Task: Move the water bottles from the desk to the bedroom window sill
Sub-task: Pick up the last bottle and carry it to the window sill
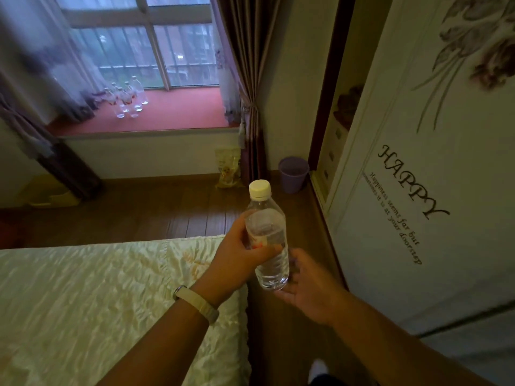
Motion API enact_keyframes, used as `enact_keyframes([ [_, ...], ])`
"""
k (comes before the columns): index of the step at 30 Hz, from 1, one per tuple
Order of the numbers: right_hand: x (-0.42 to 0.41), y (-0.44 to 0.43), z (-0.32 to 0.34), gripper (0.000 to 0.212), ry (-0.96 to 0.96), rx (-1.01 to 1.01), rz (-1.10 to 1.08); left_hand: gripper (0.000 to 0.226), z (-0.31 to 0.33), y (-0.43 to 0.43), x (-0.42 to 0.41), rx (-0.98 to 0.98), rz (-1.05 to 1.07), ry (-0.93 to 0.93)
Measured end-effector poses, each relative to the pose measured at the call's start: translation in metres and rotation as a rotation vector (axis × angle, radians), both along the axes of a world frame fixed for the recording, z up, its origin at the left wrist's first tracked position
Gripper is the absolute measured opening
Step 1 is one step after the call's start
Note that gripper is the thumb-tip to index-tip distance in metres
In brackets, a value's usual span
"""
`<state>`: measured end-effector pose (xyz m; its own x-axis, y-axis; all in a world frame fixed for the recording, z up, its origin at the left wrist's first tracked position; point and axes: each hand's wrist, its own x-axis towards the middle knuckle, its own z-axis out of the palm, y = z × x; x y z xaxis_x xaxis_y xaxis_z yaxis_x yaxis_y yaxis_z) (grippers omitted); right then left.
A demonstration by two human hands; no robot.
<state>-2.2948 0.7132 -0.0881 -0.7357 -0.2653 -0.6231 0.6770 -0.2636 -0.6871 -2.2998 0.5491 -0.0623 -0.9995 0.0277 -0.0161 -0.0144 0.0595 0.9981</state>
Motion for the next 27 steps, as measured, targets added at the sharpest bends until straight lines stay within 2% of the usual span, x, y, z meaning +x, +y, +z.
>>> enact_keyframes([
  [9,-0.133,0.002,-0.018,0.023,-0.058,-0.033,0.073,0.060,-0.023,0.002,-0.124,-0.053,0.069,-0.051],
  [17,-0.286,0.043,-0.011,0.024,-0.039,-0.081,0.131,0.063,-0.004,0.045,-0.265,-0.073,0.104,-0.068],
  [22,-0.361,0.065,-0.005,0.016,-0.020,-0.077,0.154,0.066,-0.001,0.064,-0.333,-0.051,0.117,-0.058],
  [27,-0.408,0.060,-0.013,0.026,-0.042,-0.102,0.167,0.065,-0.003,0.058,-0.381,-0.064,0.112,-0.066],
])
